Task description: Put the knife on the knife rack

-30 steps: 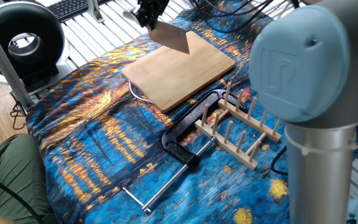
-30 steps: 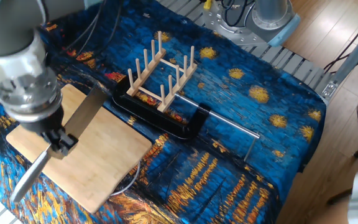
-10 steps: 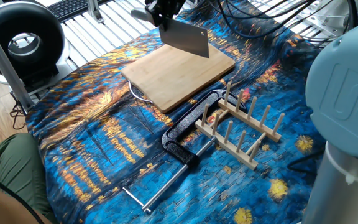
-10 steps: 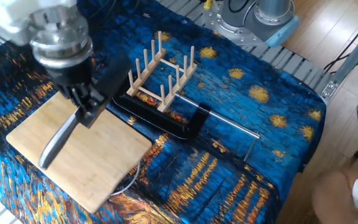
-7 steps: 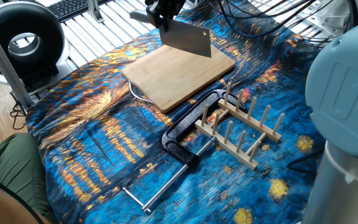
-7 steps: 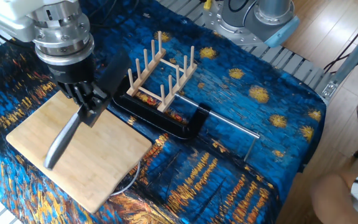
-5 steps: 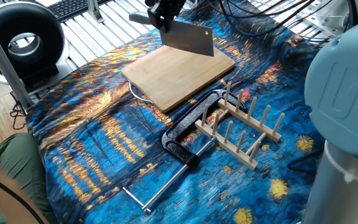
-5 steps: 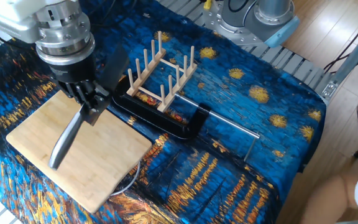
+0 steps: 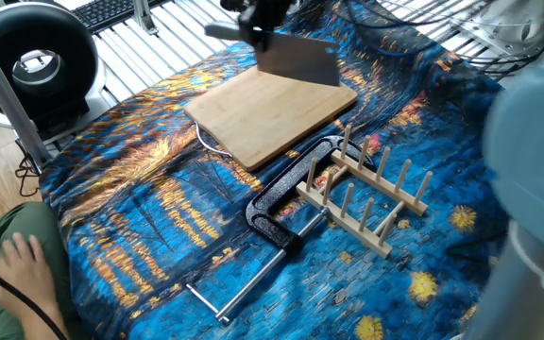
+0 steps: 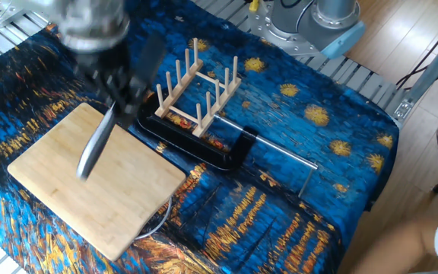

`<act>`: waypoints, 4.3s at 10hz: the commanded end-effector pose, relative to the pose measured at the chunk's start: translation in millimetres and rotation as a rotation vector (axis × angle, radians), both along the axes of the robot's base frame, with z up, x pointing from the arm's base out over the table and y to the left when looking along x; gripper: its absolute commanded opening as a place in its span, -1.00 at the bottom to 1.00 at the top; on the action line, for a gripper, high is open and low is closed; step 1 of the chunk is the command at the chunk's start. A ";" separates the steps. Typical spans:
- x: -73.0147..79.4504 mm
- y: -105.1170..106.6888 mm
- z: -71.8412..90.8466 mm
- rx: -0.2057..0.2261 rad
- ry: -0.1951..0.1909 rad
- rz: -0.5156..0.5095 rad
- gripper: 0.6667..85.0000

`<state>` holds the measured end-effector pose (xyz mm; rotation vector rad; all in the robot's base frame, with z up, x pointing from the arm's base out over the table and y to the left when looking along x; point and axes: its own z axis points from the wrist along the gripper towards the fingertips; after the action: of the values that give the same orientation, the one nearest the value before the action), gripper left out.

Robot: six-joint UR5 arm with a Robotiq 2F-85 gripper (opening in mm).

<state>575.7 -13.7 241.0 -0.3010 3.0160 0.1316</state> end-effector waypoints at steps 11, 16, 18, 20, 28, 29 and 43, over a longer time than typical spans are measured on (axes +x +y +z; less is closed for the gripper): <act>-64.9 -2.0 15.3 0.011 0.002 0.305 -0.99; -136.6 21.9 7.6 0.071 -0.043 0.406 -0.99; -131.1 21.5 2.2 0.051 -0.058 0.504 -0.99; -113.5 30.9 1.6 0.033 -0.114 0.609 -0.99; -82.2 28.0 0.4 -0.009 -0.265 0.593 -0.99; -84.0 33.3 -4.6 -0.002 -0.268 0.667 -0.99; -131.5 32.2 -47.7 -0.070 -0.240 1.283 -0.99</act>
<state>443.9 21.8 198.3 -1.9118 2.1814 0.0846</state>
